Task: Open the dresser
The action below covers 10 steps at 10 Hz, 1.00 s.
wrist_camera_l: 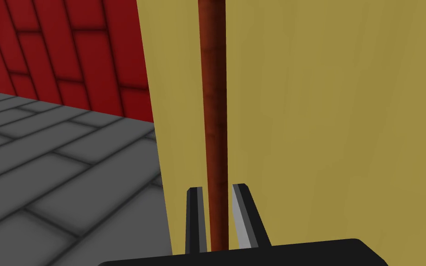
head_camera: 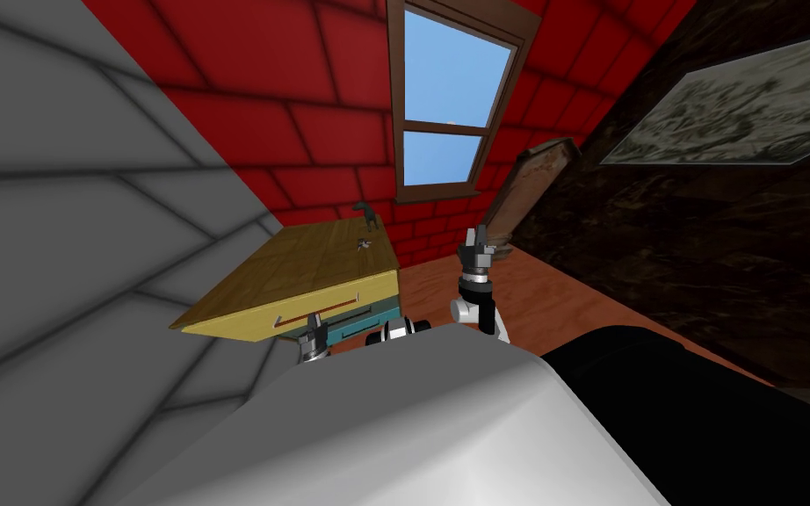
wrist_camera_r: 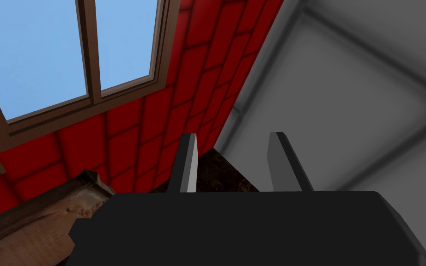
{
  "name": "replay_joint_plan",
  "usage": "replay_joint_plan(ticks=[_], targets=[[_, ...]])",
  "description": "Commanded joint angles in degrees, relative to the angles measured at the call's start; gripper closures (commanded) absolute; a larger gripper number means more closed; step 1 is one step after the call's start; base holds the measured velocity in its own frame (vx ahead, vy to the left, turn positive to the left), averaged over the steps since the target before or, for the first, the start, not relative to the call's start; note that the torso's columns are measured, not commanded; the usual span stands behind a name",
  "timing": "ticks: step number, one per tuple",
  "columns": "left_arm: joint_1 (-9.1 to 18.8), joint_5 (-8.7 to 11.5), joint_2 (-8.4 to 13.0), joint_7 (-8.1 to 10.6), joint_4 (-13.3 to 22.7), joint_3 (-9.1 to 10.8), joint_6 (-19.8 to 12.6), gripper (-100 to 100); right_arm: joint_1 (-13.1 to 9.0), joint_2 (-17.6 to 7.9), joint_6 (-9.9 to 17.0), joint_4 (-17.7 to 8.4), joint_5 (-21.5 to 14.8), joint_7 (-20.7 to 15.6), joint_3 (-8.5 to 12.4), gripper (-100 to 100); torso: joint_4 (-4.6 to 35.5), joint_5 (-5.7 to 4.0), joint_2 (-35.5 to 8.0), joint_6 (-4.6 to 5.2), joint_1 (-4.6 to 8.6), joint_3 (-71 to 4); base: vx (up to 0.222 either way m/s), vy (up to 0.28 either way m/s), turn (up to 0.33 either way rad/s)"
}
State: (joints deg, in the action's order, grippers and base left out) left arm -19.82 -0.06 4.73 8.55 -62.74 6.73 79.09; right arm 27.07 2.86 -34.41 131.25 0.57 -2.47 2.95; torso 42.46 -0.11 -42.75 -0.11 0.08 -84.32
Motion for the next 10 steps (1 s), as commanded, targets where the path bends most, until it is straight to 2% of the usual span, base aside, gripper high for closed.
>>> replay_joint_plan(ticks=[1, 3, 4, 8, 9, 10], targets=[[-0.33, 0.29, 0.90, 0.87, -2.27, 0.34, -2.17, 100, 0.00, 0.00, 0.00, 0.00, 0.00, 0.00, 0.00, 0, 0.03, -0.05, 0.16, 0.01, -0.01, -0.11, -0.133, -0.069, 0.024], [-0.47, 0.44, 1.44, 1.39, -3.60, 0.48, -3.56, 100, 0.01, -0.01, 0.00, 0.00, 0.00, 0.00, 0.01, 0, 0.10, -0.21, 0.33, 0.08, 0.16, -0.29, -0.103, -0.037, 0.018], [-0.47, 0.30, 1.19, 1.19, -2.38, 0.30, -3.58, 100, 0.02, -0.01, 0.00, 0.00, 0.00, 0.00, 0.01, 0, 0.16, -0.27, 0.28, 0.05, 0.12, -0.27, -0.038, -0.006, -0.001], [-2.26, 0.44, 1.84, 2.26, -4.49, 0.20, -2.39, 100, 0.00, -0.01, 0.00, 0.00, 0.00, 0.00, 0.00, 0, 0.16, -0.15, -0.05, 0.00, 0.03, -0.01, -0.166, -0.026, 0.022], [-2.05, 0.28, 1.64, 2.10, -3.48, -0.03, -3.08, 100, 0.00, 0.00, 0.00, 0.00, 0.00, 0.00, 0.00, 0, 0.20, -0.24, 0.02, -0.05, 0.09, -0.10, -0.083, -0.024, 0.007], [-2.97, 0.26, 1.81, 2.46, -3.98, -0.12, -2.52, 100, 0.01, -0.01, 0.00, 0.00, 0.00, 0.00, 0.01, 0, 0.10, -0.20, 0.40, 0.05, 0.09, -0.30, -0.111, -0.026, 0.033]])
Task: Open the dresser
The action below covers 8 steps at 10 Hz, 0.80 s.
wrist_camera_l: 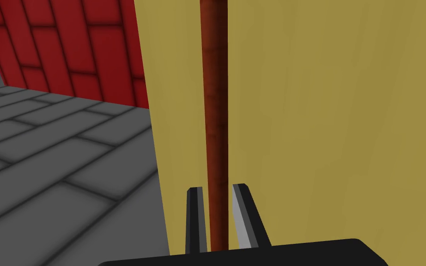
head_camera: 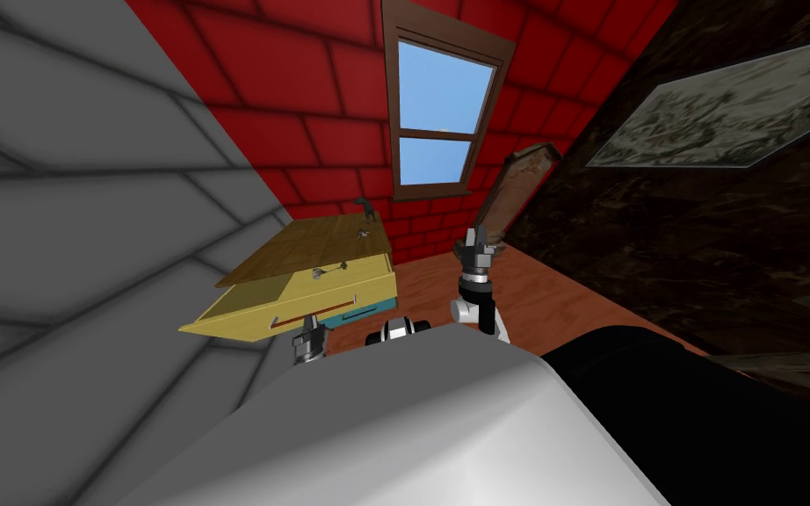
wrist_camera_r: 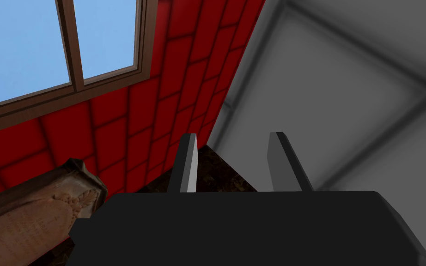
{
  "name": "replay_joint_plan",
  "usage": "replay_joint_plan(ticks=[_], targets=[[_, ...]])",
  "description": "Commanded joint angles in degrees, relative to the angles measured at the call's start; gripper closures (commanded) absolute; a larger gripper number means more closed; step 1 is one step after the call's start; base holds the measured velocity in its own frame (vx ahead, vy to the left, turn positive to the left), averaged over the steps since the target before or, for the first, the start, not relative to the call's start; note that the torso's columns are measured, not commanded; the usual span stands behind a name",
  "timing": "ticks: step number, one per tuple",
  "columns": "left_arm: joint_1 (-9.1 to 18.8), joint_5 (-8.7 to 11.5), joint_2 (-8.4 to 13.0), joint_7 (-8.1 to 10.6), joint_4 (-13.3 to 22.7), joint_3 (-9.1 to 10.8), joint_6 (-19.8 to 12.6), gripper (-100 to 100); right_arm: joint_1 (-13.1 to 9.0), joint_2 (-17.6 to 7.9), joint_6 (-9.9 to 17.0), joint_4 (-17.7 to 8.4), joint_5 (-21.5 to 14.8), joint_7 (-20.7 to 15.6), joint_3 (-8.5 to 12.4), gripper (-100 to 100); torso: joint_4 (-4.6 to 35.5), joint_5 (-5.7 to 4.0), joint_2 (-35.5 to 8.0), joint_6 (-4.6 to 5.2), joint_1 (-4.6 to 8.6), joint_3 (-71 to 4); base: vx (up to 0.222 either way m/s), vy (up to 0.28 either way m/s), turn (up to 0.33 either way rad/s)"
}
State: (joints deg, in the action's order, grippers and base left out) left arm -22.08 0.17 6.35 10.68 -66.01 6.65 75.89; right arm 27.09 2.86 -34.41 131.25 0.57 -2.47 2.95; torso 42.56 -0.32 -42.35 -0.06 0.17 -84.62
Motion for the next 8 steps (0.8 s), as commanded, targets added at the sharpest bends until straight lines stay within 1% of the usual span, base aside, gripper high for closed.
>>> replay_joint_plan(ticks=[1, 3, 4, 6, 8], targets=[[-1.18, 0.04, 0.32, 0.54, -1.18, -0.05, 1.12, 100, 0.00, 0.00, 0.00, 0.00, 0.00, 0.00, 0.00, 0, -0.09, 0.07, -0.07, 0.01, 0.04, 0.02, -0.169, -0.018, 0.034], [-2.12, 0.08, 0.57, 0.97, -2.12, -0.10, 2.02, 100, -0.01, 0.00, 0.00, 0.00, 0.00, 0.00, 0.00, 0, 0.06, 0.02, -0.45, -0.07, -0.04, 0.25, -0.196, -0.032, 0.028], [-3.16, 0.45, 1.38, 2.00, -4.73, 0.23, -1.38, -100, -0.01, 0.00, 0.00, 0.00, 0.00, 0.00, 0.00, 0, 0.13, -0.06, -0.45, -0.06, 0.07, 0.23, -0.094, -0.052, 0.023], [-3.95, 1.06, 2.54, 3.28, -7.53, 0.89, -3.59, -100, 0.01, 0.01, 0.00, 0.00, 0.00, 0.00, -0.01, 0, -0.32, 0.24, 0.48, 0.12, -0.06, -0.19, 0.011, -0.063, 0.007], [-4.74, 1.68, 3.71, 4.55, -10.33, 1.54, -5.81, -100, 0.02, 0.00, -0.01, 0.01, 0.00, 0.00, 0.00, 0, -0.37, 0.34, 0.38, 0.07, -0.24, -0.16, 0.022, -0.055, 0.006]])
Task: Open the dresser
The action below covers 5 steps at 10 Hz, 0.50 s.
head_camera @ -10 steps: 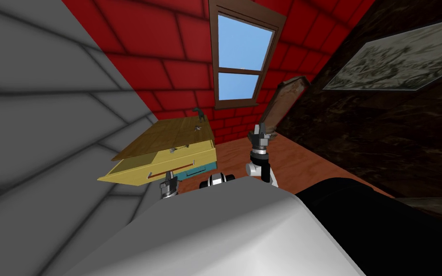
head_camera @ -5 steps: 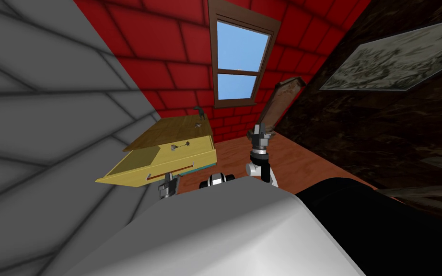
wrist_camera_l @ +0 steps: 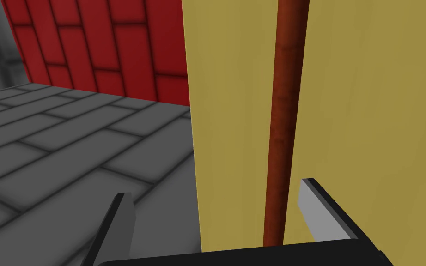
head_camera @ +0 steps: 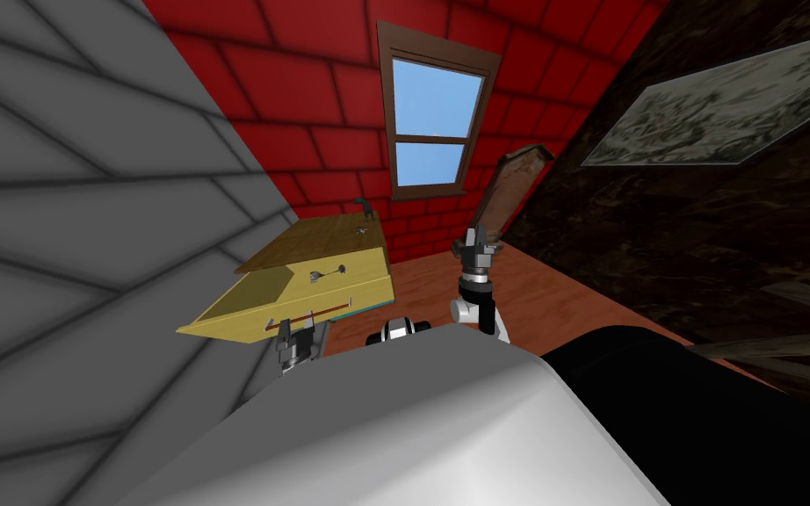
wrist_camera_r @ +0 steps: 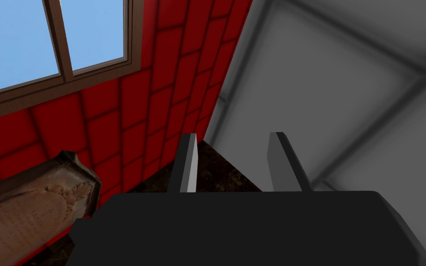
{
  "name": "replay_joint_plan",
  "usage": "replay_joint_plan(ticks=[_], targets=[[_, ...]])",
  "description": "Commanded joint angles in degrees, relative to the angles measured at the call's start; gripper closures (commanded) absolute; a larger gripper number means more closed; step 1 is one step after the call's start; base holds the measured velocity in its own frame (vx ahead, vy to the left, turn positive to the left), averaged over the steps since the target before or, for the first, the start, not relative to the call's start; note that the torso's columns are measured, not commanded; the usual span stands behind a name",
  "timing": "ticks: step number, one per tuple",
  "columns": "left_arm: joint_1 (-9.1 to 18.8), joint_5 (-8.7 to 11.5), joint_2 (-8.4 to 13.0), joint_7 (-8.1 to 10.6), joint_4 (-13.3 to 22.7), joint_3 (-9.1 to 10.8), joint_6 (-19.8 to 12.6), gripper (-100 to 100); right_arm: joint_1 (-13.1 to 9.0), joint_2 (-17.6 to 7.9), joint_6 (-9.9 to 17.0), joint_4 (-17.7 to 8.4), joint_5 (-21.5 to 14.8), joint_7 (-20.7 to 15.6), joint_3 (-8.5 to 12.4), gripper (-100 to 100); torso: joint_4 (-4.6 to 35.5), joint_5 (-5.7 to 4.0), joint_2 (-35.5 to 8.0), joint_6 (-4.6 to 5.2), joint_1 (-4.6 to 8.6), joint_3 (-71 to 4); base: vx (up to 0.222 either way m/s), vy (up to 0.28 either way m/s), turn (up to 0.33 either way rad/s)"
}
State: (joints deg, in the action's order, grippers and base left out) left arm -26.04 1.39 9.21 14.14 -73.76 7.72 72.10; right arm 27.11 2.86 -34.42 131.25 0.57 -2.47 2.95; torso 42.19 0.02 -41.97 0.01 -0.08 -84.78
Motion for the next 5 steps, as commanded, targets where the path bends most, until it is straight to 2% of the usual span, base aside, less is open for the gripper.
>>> replay_joint_plan(ticks=[1, 4, 5], targets=[[-1.17, 0.77, 1.43, 1.73, -3.98, 0.80, -3.13, -100, 0.00, 0.00, 0.00, 0.00, 0.00, 0.00, 0.00, 0, 0.08, 0.00, -0.28, -0.01, 0.01, 0.18, -0.003, -0.048, 0.012], [-2.35, 1.69, 3.18, 3.64, -8.18, 1.77, -6.46, -100, -0.01, 0.00, 0.00, 0.00, 0.00, 0.00, 0.00, 0, 0.30, -0.23, -0.56, -0.08, 0.18, 0.29, -0.013, -0.054, 0.004], [-2.14, 1.42, 2.83, 3.25, -6.77, 1.42, -6.17, -100, -0.01, 0.00, 0.00, 0.00, 0.00, 0.00, 0.00, 0, 0.40, -0.36, -0.61, -0.07, 0.31, 0.28, 0.001, -0.020, 0.011]])
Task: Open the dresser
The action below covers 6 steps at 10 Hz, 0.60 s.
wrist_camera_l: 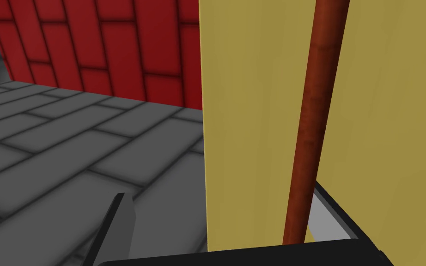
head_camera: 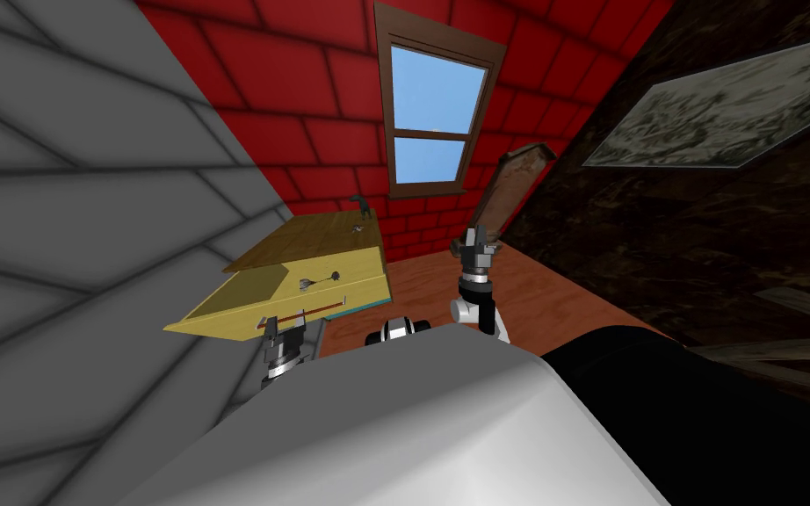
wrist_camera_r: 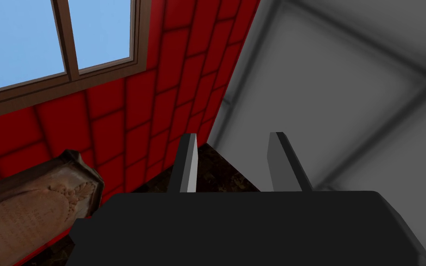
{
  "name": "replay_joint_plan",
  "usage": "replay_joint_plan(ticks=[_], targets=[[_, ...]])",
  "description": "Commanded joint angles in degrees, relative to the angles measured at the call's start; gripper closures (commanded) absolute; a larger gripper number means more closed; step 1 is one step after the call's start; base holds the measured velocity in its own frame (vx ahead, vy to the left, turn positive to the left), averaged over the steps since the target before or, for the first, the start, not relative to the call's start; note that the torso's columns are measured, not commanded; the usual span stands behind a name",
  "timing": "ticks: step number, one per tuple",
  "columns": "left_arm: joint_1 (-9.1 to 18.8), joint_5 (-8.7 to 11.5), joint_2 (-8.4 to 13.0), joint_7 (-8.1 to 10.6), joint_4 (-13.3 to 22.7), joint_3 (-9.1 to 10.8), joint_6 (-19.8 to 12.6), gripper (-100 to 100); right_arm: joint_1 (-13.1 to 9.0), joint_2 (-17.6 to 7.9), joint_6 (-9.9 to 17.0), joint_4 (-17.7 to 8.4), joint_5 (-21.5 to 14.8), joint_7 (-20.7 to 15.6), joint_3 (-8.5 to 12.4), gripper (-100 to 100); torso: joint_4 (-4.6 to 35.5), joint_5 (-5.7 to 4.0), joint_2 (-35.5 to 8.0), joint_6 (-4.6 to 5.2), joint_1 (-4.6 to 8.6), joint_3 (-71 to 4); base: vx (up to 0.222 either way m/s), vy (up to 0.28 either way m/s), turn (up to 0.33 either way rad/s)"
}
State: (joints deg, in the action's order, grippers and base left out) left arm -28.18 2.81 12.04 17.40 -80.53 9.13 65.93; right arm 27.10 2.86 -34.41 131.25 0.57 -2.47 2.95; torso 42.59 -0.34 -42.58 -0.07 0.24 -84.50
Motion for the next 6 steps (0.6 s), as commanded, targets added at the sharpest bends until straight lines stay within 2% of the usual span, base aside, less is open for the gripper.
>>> replay_joint_plan(ticks=[1, 6], targets=[[-0.08, 0.04, 0.05, 0.10, -0.01, 0.06, -0.38, 0, 0.00, 0.00, 0.00, 0.00, 0.00, 0.00, 0.00, 0, -0.08, 0.10, 0.04, 0.07, -0.01, 0.02, 0.000, 0.000, 0.000], [-0.29, 0.01, 0.00, 0.07, 0.32, 0.02, -0.66, 0, 0.00, 0.00, 0.00, 0.00, 0.00, 0.00, 0.00, 0, -0.27, 0.31, 0.28, 0.08, -0.19, -0.08, 0.000, 0.000, 0.000]])
